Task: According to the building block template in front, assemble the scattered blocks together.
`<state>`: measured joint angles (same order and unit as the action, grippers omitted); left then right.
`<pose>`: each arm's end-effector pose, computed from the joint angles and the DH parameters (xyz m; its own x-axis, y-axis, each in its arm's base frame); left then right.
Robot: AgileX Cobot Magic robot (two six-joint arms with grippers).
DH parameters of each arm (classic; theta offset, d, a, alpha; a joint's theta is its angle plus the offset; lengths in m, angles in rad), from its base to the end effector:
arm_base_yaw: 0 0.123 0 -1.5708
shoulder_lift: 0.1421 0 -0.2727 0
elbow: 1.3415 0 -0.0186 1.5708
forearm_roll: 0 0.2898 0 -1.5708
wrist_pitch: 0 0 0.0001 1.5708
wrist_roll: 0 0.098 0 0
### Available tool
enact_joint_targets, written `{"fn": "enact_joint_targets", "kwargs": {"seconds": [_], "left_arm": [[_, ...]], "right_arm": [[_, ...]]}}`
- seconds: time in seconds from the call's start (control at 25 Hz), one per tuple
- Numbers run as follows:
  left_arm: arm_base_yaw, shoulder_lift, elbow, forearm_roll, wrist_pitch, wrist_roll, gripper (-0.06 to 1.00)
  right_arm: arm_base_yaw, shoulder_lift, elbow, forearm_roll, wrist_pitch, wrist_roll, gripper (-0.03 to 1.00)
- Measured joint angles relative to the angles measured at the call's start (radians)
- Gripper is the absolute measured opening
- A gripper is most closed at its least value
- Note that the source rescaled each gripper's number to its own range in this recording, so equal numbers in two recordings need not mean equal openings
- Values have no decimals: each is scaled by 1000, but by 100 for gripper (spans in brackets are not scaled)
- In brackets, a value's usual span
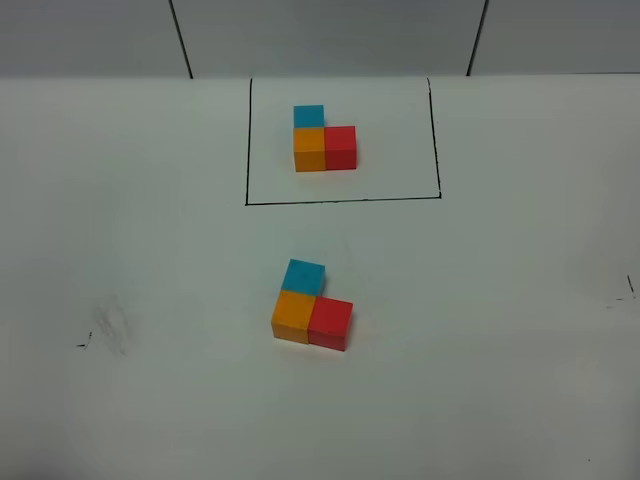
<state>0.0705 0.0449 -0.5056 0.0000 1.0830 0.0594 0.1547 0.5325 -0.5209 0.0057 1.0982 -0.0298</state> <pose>0.0539 0.0038 0.2905 -0.5119 0.0234 -0.8587 -0.0401 0.9979 0.0511 0.1240 0.0198 0.2501 -0.8387 -0.1583 -0.5211 -0.1796 0.9837 -0.0099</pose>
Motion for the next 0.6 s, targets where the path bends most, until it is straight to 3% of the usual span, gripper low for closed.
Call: {"fn": "enact_joint_targets", "kwargs": {"seconds": [0.28,0.6], "left_arm": [[0,0,0,0,0,0,0],[0,0,0,0,0,0,0]], "right_arm": [[0,0,0,10,0,-38,0],[0,0,0,-44,-2,-13,0]]}}
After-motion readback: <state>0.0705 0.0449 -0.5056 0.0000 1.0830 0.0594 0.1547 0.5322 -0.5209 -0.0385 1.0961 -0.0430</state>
